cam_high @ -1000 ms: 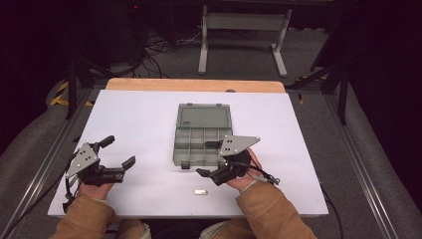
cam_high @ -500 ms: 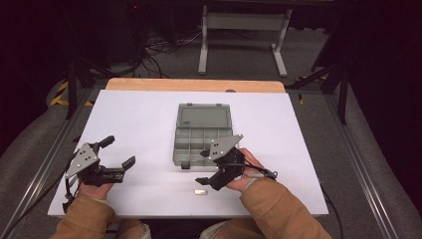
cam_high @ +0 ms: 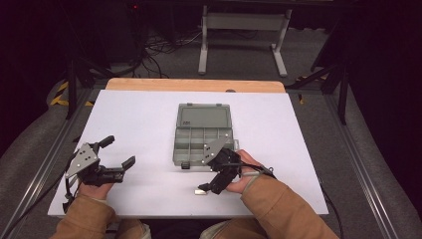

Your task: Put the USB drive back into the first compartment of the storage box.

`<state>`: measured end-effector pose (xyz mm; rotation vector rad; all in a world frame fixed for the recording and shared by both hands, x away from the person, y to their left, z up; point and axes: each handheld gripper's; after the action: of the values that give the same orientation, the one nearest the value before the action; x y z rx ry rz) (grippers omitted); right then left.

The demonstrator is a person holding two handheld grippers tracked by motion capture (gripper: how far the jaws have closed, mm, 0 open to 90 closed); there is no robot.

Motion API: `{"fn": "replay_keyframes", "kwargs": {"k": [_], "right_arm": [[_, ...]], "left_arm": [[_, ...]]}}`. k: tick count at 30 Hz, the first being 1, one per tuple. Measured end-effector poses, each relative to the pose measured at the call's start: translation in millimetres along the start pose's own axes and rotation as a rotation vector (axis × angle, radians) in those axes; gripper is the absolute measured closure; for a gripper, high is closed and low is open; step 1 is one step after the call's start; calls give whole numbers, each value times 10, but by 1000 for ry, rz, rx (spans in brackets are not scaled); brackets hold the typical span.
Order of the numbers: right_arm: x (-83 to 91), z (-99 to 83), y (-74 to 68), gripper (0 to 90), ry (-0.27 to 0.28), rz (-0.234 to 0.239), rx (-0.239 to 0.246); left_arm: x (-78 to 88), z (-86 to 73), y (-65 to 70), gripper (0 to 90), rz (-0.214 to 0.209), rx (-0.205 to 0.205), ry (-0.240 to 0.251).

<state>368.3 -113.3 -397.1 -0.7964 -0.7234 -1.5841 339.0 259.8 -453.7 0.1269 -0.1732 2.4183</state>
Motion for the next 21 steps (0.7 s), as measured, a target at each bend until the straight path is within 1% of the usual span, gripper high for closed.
{"fn": "replay_keyframes", "kwargs": {"k": [2, 6, 8, 9, 12, 13, 15, 16, 17, 19, 20, 21], "right_arm": [[-19, 9, -3, 171, -26, 4, 4], [-59, 40, -41, 170, -55, 7, 8], [-90, 49, -46, 170, -79, 16, 1], [-109, 50, -47, 170, -96, 12, -1], [-160, 46, -60, 171, -142, 18, -25], [-178, 44, -53, 172, -153, 15, -18], [-204, 41, -61, 197, -177, 9, -29], [-204, 41, -61, 197, -177, 9, -29], [-223, 42, -70, 228, -190, 8, -18], [-236, 44, -75, 237, -190, 14, -12], [-243, 45, -84, 244, -204, 10, -16], [-274, 46, -91, 247, -211, 9, -10]], "left_arm": [[-1, 0, -1, 26, -2, -3, -2], [-1, -2, -5, 25, -2, -3, -5], [-2, -2, -5, 25, -1, -3, -5], [-1, -2, -4, 26, -2, -2, -5], [-3, -4, -3, 25, -1, -2, -3], [-1, -4, -4, 26, -1, -2, -5], [-1, -5, -6, 25, -1, -1, -6], [0, -5, -7, 25, 0, -1, -8], [-2, -8, -9, 25, 0, 0, -8], [-5, -12, -11, 26, -2, 3, -8], [-5, -12, -11, 25, -1, 3, -8], [-3, -11, -10, 26, -1, 1, -7]]}}
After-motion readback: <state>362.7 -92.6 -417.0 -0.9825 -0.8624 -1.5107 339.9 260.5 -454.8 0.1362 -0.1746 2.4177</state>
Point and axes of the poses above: each handheld gripper's, and its own axes: x roughly backward along the jaws, z roughly out of its top, y roughly to its right, and after that the axes turned 2 degrees about -x, right-handed
